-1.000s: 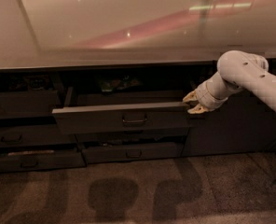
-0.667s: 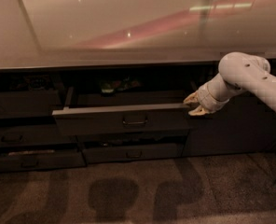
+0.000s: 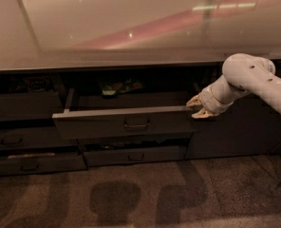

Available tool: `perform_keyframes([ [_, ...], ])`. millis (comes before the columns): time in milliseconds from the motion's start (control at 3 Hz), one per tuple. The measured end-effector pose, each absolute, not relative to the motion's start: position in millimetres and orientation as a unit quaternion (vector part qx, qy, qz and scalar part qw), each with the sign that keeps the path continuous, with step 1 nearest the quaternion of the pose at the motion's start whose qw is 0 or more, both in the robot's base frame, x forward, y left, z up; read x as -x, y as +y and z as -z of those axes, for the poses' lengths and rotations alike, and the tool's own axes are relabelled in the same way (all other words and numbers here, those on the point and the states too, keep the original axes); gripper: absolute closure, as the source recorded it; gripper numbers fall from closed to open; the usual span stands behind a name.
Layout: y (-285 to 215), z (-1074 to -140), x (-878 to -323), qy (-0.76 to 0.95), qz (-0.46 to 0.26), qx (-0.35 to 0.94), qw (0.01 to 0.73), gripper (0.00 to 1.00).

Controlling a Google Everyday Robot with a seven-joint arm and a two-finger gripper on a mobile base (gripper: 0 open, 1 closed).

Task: Open top drawer

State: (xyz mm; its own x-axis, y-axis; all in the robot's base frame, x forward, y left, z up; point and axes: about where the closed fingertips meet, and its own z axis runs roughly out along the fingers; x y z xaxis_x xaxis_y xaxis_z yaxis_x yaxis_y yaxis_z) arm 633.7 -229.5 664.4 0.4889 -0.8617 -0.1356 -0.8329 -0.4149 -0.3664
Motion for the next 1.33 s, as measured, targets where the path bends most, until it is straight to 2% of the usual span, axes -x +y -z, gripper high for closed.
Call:
perform_keyframes([
  [667, -226, -675, -633, 0.500, 0.045, 0.841, 0.201, 1.00],
  [1333, -203, -740, -627, 0.479, 0.088, 0.844, 0.222, 1.00],
])
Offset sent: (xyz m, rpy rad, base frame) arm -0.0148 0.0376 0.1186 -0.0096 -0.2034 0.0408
